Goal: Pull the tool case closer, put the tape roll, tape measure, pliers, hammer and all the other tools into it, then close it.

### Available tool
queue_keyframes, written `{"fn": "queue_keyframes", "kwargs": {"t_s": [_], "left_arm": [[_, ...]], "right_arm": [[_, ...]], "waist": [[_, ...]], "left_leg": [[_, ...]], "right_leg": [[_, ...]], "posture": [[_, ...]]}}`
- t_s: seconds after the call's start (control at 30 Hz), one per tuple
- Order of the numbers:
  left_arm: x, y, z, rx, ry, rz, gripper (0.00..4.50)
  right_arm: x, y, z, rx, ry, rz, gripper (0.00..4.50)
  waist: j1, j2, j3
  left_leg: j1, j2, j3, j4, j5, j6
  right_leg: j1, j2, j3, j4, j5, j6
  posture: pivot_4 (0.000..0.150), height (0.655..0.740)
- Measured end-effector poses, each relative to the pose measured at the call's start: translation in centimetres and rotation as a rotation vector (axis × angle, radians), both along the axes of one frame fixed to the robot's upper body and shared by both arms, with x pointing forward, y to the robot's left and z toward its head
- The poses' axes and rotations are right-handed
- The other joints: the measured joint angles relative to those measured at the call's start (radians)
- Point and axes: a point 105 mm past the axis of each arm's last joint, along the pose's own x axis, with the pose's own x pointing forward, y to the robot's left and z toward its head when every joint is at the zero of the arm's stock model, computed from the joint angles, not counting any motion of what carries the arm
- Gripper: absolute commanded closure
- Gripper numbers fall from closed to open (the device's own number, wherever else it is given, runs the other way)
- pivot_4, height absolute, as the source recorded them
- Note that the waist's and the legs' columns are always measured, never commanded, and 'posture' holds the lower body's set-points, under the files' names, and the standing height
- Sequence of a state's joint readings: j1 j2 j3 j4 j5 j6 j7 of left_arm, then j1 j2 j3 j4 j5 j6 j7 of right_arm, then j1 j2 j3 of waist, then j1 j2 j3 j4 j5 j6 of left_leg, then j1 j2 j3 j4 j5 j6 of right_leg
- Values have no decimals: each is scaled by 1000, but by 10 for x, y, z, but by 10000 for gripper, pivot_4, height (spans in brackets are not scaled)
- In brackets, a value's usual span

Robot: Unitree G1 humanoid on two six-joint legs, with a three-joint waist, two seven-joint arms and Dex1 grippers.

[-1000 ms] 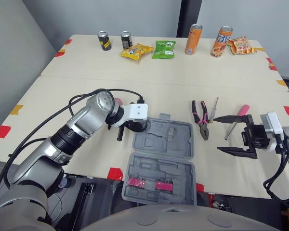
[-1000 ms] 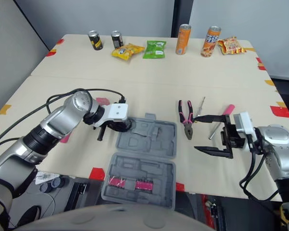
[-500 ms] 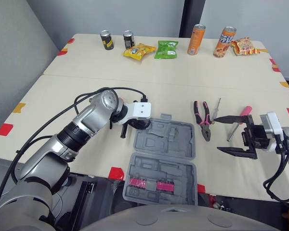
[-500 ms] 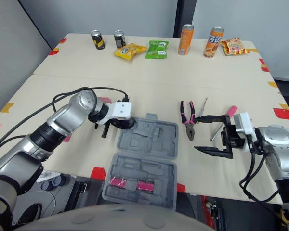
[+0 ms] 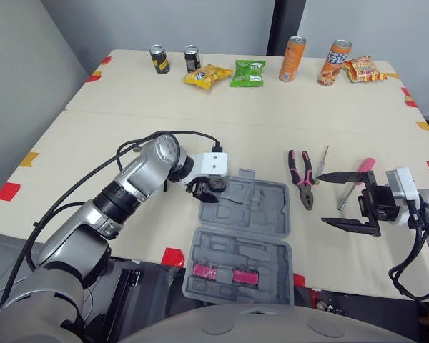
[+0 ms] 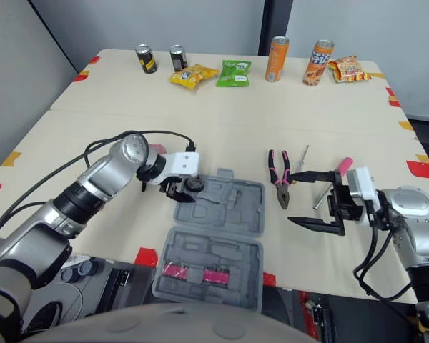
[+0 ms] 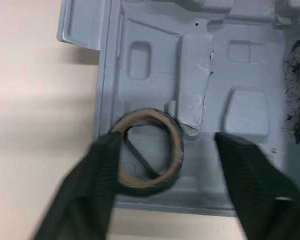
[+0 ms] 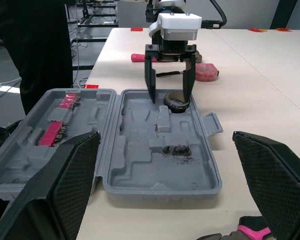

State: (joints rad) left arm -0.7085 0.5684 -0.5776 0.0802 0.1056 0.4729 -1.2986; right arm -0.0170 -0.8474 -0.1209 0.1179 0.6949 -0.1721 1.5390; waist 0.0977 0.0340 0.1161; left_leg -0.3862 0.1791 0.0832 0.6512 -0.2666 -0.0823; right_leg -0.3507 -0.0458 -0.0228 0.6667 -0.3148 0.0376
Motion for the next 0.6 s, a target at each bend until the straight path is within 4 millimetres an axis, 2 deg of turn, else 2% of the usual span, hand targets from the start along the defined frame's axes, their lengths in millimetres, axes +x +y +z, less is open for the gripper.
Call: {"fn": "queue_keyframes", "kwargs": {"t_s": [0.37,0.53,0.6], "left_arm": [[0,-4,35,-85,-16,-18,11788],[7,2,52,-194,-72,-2,11788],[9,2,53,-261,-82,21,11788]], "right_arm": [[2,2,0,-5,-12,3,0],[2,4,-2,11,-14,3,0],[2,4,-2,11,-16,2,0]], "waist": [[-1,0,0],[-1,0,0],[-1,0,0]], "left_leg": [[0,0,0,0,0,0],[0,0,0,0,0,0],[0,0,0,0,0,0]], "right_leg": [[0,0,0,0,0,0],[0,0,0,0,0,0],[0,0,0,0,0,0]], "posture": [[1500,7400],[1500,7400],[1500,7400]]}}
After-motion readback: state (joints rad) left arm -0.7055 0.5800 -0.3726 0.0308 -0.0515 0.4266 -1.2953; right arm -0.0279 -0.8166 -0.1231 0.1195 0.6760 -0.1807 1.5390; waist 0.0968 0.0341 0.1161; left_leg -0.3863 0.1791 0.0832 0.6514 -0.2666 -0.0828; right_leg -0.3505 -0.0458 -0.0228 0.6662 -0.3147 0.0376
